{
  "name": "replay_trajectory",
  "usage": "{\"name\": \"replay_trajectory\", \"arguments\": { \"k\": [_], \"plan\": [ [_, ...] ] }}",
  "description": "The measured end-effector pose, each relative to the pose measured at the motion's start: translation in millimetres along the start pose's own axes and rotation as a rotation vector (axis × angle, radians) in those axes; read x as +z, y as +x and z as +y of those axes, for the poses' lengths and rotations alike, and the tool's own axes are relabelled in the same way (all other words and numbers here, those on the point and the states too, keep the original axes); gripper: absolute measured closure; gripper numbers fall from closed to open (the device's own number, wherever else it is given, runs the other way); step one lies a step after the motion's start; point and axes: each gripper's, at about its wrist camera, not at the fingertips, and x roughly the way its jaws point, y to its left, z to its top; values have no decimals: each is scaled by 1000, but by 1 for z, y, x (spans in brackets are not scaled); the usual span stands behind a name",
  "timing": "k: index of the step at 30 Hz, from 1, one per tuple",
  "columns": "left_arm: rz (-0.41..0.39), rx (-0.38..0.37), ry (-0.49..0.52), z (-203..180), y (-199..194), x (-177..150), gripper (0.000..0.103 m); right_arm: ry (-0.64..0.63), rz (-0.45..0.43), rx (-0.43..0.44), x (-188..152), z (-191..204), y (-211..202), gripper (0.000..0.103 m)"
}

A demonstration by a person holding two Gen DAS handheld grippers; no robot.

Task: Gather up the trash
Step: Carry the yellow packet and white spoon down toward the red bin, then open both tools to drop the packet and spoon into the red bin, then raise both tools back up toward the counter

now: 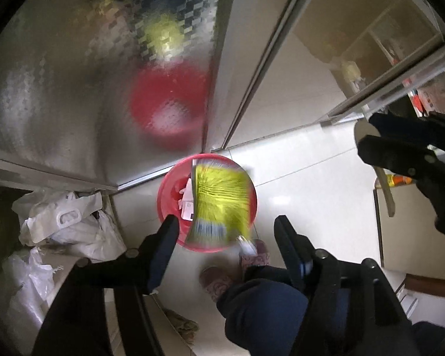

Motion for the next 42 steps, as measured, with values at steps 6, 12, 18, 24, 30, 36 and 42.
{"name": "replay_trajectory", "arguments": {
  "k": [6, 12, 18, 24, 30, 36, 42],
  "plan": [
    [-10, 4, -48, 16, -13, -9, 35, -7, 6, 16, -4, 7, -6, 75],
    [-19, 56, -96, 38, -19, -23, 15, -32, 16, 32, -2, 22, -4, 75],
    [-35, 70, -143, 63, -25, -39, 0, -69, 39, 52, -9, 34, 5, 75],
    [-30, 81, -171, 81, -28, -56, 0, -103, 63, 76, -10, 48, 19, 75],
    [-24, 107, -195, 97, -31, -69, 0, -137, 67, 50, -6, 58, 29, 74],
    [-39, 102, -191, 93, -43, -70, 0, -147, 45, 37, -6, 67, 31, 37],
    [-51, 104, -177, 84, -81, -64, 0, -118, 59, 12, -4, 66, 8, 23]
  ]
}}
